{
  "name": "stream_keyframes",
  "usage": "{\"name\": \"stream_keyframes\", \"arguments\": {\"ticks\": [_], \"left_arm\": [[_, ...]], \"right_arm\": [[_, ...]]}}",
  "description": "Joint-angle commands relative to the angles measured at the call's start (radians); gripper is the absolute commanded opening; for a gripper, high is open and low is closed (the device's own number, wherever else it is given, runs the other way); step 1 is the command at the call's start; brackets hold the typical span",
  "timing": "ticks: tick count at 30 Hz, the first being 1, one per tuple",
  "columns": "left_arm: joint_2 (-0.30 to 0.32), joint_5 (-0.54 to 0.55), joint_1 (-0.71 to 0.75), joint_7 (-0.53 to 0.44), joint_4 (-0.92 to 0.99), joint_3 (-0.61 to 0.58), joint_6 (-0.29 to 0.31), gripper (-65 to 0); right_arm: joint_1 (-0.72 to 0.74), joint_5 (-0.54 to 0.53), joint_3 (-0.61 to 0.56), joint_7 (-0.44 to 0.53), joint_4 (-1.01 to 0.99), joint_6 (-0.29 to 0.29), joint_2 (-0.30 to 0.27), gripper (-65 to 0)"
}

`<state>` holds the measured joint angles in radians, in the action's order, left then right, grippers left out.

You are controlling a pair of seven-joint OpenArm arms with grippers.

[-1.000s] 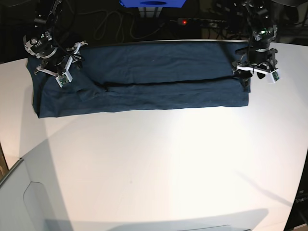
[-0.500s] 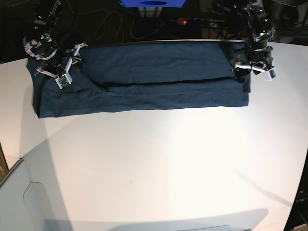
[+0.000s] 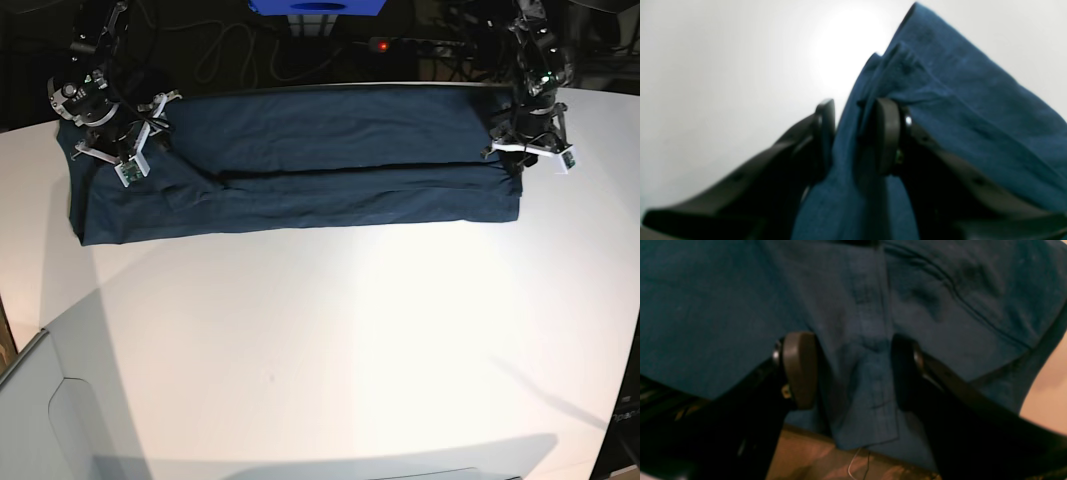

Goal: Fold the T-shirt properly
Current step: 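Grasp the shirt's end with the left gripper and fold it inward, then carry the strip end with the left gripper toward the right gripper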

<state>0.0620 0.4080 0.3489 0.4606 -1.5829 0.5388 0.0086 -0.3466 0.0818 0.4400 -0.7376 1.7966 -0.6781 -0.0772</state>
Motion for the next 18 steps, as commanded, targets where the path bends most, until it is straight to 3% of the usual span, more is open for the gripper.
{"name": "stream_keyframes", "arguments": {"ticks": [1,2,5,18], "left_arm": [[-0.001,-0.002,0.008,0.043,-0.004,-0.003,-0.006,-46.5],[-0.001,-0.002,0.008,0.045,-0.006,-0.003,-0.006,-48.8],[0.002,-0.002,0.000,0.048,-0.007,-0.003,-0.006,-65.0],[0.003,-0.002,-0.004,0.050,-0.107,0.005,-0.006,-65.0]], "right_arm": [[0.002,-0.010,0.004,0.017,0.018,-0.020,-0.008,-32.1],[0.002,-0.010,0.004,0.017,0.018,-0.020,-0.008,-32.1],[0.002,-0.010,0.004,0.017,0.018,-0.020,-0.008,-32.1],[0.004,-0.009,0.004,0.017,0.018,-0.020,-0.008,-32.1]]}}
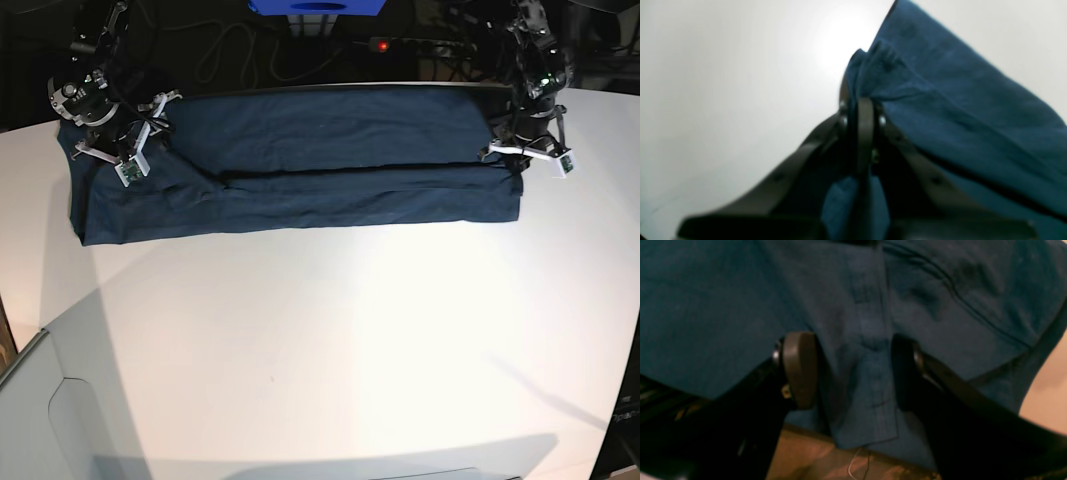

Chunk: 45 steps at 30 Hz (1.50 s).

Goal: Fold the T-shirt properly
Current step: 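Carry the strip end with the left gripper toward the right gripper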

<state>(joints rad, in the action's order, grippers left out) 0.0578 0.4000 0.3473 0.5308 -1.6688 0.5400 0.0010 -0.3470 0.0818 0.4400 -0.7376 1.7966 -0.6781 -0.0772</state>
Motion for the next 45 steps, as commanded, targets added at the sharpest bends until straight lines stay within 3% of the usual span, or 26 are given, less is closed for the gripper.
{"name": "stream_keyframes", "arguments": {"ticks": [1,6,11,21,35,45], "left_arm": [[0.006,0.006,-0.003,-0.021,-0.043,0.004,0.001,-65.0],[-0.013,0.006,0.022,-0.021,-0.198,-0.022,0.001,-65.0],[-0.037,-0.002,0.048,-0.021,-0.291,-0.156,-0.002,-65.0],[-0.095,-0.003,0.063,-0.028,-0.302,-0.435,-0.009,-65.0],[-0.098,-0.003,-0.077,-0.031,-0.159,-0.811,-0.011,-65.0],[-0.100,-0.003,-0.179,-0.031,-0.017,-0.950,-0.011,-65.0]], "right_arm": [[0.004,-0.009,0.004,0.017,0.018,-0.020,-0.008,-32.1],[0.004,-0.009,0.004,0.017,0.018,-0.020,-0.008,-32.1],[0.004,-0.009,0.004,0.017,0.018,-0.020,-0.008,-32.1],[0.004,-0.009,0.006,0.017,0.018,-0.020,-0.009,-32.1],[0.006,-0.009,0.004,0.017,0.018,-0.020,-0.009,-32.1],[0.006,-0.009,0.004,0.017,0.021,-0.020,-0.023,-32.1]]}}
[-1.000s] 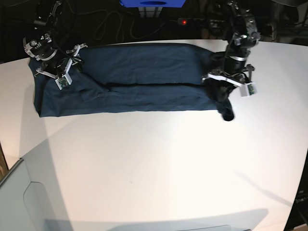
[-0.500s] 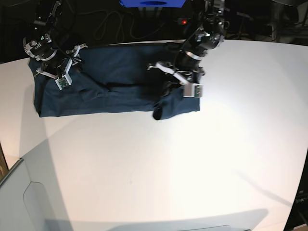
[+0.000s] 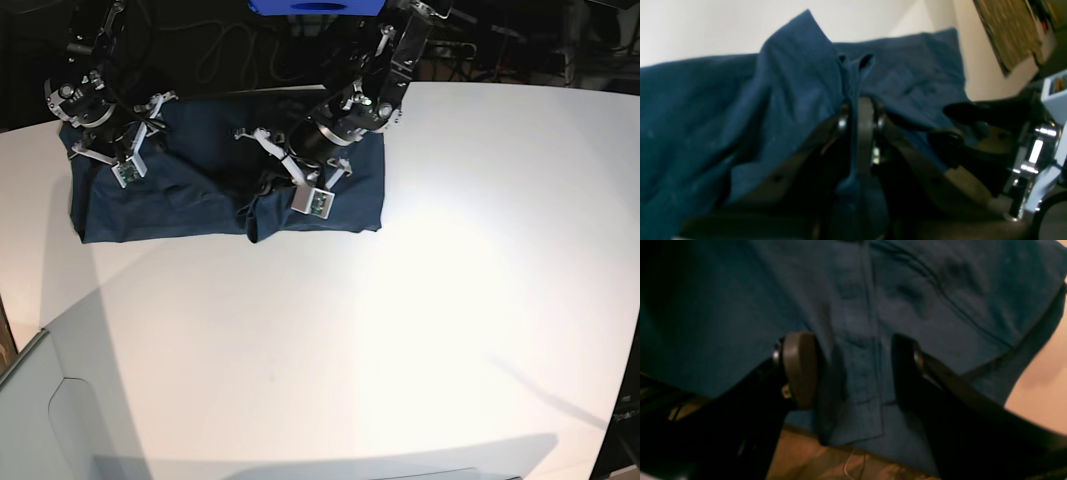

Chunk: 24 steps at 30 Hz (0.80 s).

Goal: Fold the T-shirt properly
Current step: 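Carry the strip end with the left gripper toward the right gripper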

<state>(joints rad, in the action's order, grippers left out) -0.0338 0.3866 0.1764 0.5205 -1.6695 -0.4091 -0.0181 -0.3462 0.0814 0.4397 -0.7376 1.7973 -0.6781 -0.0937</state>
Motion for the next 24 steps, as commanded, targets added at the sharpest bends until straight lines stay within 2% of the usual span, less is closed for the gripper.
{"name": "stream_keyframes", "arguments": {"ticks": [1,10,24], "left_arm": [[-0.012,0.010,-0.015,-0.023,-0.005,-0.003,0.008,-65.0],[-0.058,0.010,-0.051,-0.023,0.016,-0.018,0.008,-65.0],[-0.065,0.016,-0.113,-0.023,0.090,-0.073,0.008,-65.0]], "right_arm": [[0.005,-0.009,0.005,0.017,0.019,-0.020,-0.007,-32.1],[0.005,-0.009,0.005,0.017,0.019,-0.020,-0.007,-32.1],[-0.001,-0.009,0.005,0.013,0.022,-0.020,-0.021,-32.1]]}}
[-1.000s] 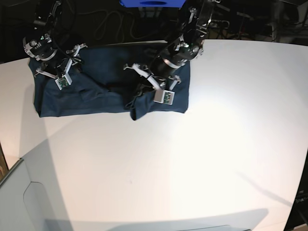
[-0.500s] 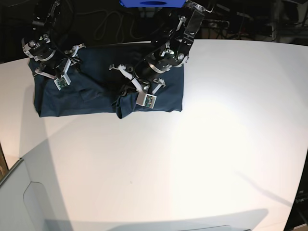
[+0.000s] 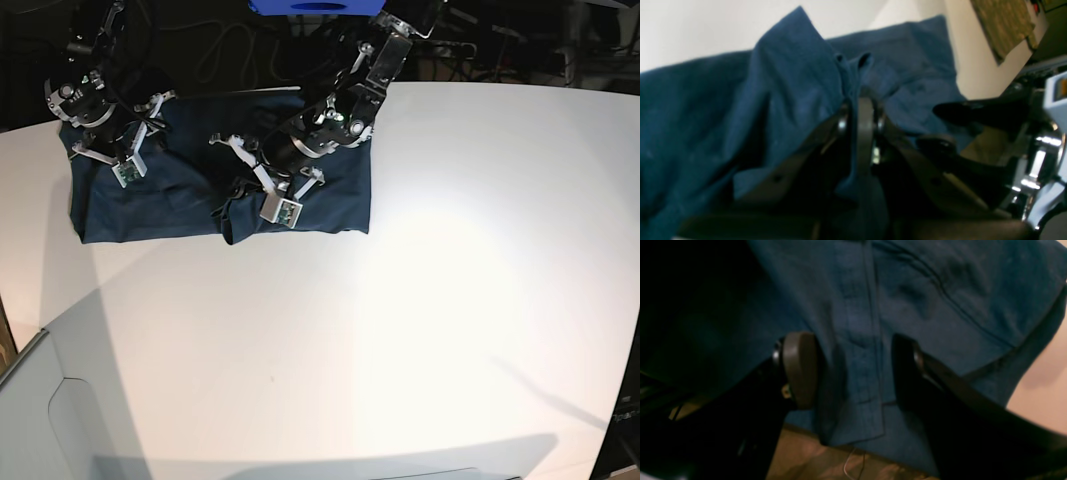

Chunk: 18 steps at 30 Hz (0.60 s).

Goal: Fold the T-shirt properly
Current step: 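Carry the strip end with the left gripper toward the right gripper, then lay the folded end on the shirt and release the left gripper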

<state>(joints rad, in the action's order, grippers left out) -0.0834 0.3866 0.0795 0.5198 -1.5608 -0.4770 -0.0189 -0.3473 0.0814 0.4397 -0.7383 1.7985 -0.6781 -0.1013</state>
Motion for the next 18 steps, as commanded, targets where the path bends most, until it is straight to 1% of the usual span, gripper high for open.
{"name": "stream_keyframes", "arguments": {"ticks": [1,4,6,8,9,10,12,15,18], "left_arm": [[-0.016,0.018,-0.017,-0.020,-0.017,-0.006,0.009,-65.0],[-0.029,0.018,-0.017,-0.011,-0.017,-0.002,0.009,-65.0],[-0.036,0.018,-0.016,-0.010,-0.016,-0.006,0.009,-55.6],[-0.036,0.018,-0.014,-0.011,-0.023,-0.009,0.009,-43.5],[-0.034,0.018,-0.013,-0.014,-0.026,-0.021,0.014,-38.8],[-0.026,0.018,-0.014,-0.019,-0.031,-0.045,0.014,-36.4],[-0.008,0.018,-0.014,-0.020,-0.060,-0.070,0.010,-36.3],[0.003,0.018,-0.004,-0.046,-0.131,-0.068,0.010,-36.3],[0.047,0.018,0.029,-0.065,-0.208,-0.047,0.009,-36.3]], "right_arm": [[0.000,-0.009,0.005,0.013,0.021,-0.020,-0.015,-32.1],[0.000,-0.009,0.005,0.013,0.022,-0.020,-0.018,-32.1],[0.000,-0.009,0.005,0.013,0.022,-0.020,-0.018,-32.1],[0.000,-0.009,0.005,0.013,0.022,-0.020,-0.018,-32.1],[-0.002,-0.009,0.005,0.013,0.022,-0.020,-0.018,-32.1],[-0.002,-0.009,0.005,0.013,0.022,-0.020,-0.018,-32.1],[-0.002,-0.009,0.005,0.013,0.022,-0.020,-0.018,-32.1],[-0.002,-0.009,0.005,0.013,0.022,-0.020,-0.018,-32.1],[0.000,-0.009,0.005,0.012,0.024,-0.020,-0.018,-32.1]]}}
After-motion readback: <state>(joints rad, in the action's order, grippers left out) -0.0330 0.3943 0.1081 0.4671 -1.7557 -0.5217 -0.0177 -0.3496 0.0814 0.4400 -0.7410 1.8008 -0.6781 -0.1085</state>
